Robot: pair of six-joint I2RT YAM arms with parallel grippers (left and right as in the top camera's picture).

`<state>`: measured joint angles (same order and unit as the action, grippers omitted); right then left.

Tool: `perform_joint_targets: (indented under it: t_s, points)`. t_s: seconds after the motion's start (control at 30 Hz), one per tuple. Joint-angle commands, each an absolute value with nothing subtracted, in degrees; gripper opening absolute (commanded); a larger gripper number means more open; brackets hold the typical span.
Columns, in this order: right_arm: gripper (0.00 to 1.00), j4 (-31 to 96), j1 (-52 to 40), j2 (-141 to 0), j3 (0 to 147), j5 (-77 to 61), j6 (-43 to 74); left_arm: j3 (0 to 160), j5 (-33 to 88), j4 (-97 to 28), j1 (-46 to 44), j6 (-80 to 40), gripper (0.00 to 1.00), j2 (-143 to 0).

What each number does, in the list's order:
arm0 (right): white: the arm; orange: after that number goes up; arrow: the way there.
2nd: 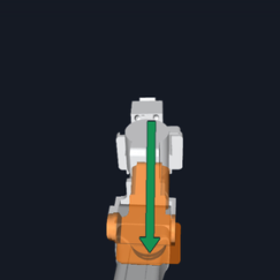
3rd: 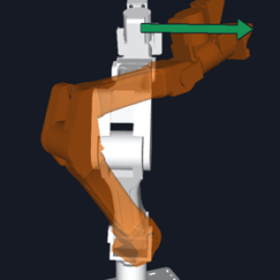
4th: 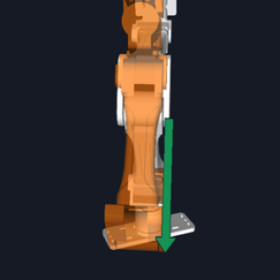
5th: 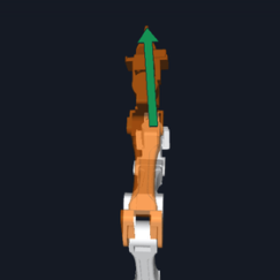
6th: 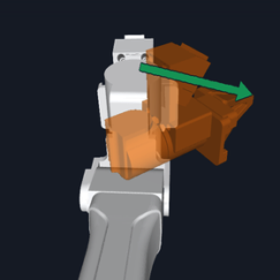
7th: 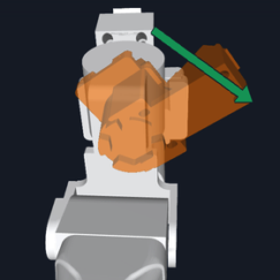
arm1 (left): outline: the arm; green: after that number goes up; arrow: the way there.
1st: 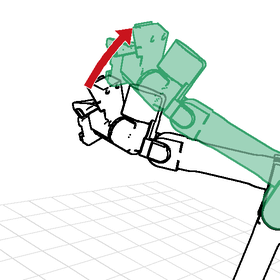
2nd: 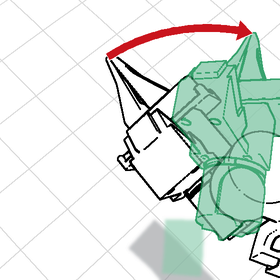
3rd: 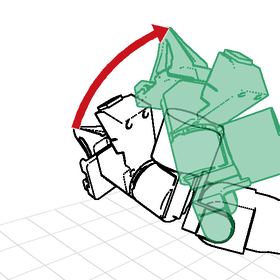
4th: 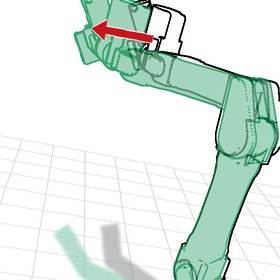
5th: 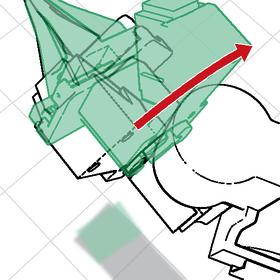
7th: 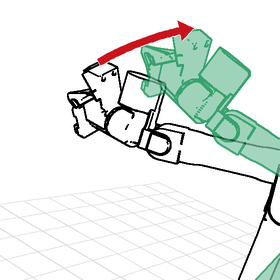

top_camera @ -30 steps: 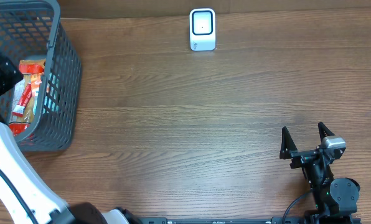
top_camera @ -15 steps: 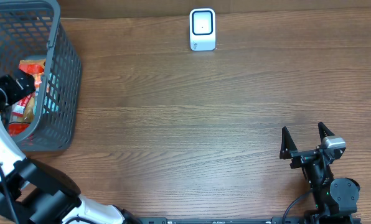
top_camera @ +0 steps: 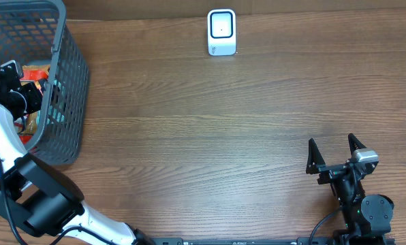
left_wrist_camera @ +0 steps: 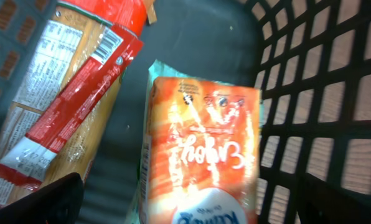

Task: Scan the item barcode
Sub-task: 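Grasp an orange-and-teal snack packet in the basket with the left gripper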

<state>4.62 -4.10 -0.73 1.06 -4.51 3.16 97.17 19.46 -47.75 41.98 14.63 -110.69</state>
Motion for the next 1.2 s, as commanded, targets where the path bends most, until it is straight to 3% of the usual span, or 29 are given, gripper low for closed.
perform_joint_targets:
  t_s: [0.0,0.37,0.43,0.6,0.8,1.17]
  points:
    - [1.00,4.40,-3.73,-0.27,0.45,-4.62,2.94,98.39,19.14,-47.90,41.43,16.32,1.00,-113.06]
    - [1.00,4.40,-3.73,-0.27,0.45,-4.64,2.94,98.39,19.11,-48.12,41.32,16.27,0.99,-118.45]
    - [1.00,4.40,-3.73,-0.27,0.45,-4.64,2.94,98.39,19.09,-48.16,41.32,16.29,0.92,-118.78]
    - [1.00,4.40,-3.73,-0.27,0.45,-4.64,2.94,98.39,19.05,-48.27,41.32,16.29,0.59,-118.80]
    - [1.00,4.40,-3.73,-0.27,0.45,-4.64,2.94,98.41,19.07,-48.88,41.32,16.27,0.43,-118.72]
    - [1.00,4.40,-3.73,-0.27,0.45,-4.62,2.94,102.15,16.91,-48.82,41.32,14.96,0.44,-112.07]
